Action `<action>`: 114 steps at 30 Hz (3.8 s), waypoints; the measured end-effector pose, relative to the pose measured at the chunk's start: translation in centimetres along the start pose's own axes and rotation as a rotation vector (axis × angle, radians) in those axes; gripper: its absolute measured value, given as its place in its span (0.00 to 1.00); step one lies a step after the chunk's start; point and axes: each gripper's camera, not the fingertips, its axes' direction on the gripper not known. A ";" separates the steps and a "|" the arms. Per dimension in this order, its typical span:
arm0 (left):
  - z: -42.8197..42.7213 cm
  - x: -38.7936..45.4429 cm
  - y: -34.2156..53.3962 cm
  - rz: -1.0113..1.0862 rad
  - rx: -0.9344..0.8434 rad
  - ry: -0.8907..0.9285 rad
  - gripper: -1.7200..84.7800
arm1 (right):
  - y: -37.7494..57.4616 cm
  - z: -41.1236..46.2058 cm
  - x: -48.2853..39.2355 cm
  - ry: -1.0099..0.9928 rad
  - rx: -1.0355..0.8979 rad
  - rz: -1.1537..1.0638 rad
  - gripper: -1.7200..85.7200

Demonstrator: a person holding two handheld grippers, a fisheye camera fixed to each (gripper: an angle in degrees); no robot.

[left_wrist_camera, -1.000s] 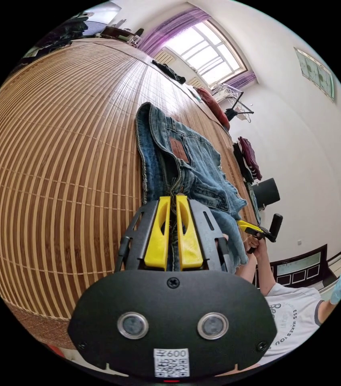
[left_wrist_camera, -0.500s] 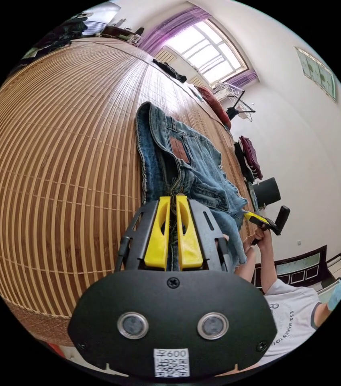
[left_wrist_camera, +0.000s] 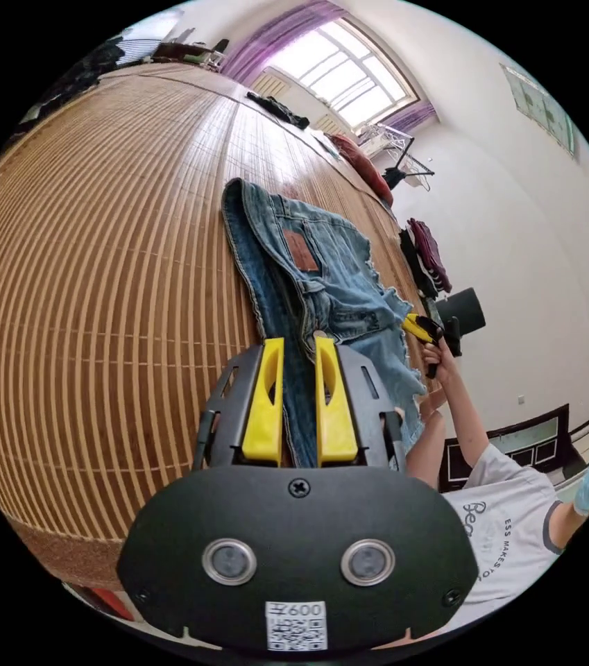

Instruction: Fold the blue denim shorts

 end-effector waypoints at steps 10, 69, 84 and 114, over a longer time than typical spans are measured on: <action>9.9 22.1 10.7 0.591 -0.257 0.176 0.07 | 5.1 10.4 -12.7 0.401 -0.389 -0.667 0.04; 15.9 27.9 41.1 1.023 -0.199 0.149 0.04 | 2.6 -7.7 -17.2 0.031 -0.053 -0.532 0.01; 32.3 16.0 4.9 0.539 -0.226 -0.079 0.02 | -25.2 16.4 -14.7 0.386 -0.348 -0.453 0.01; 45.9 22.9 -6.9 0.871 0.041 -1.135 0.02 | -25.4 24.3 -11.1 0.471 -0.234 -0.739 0.01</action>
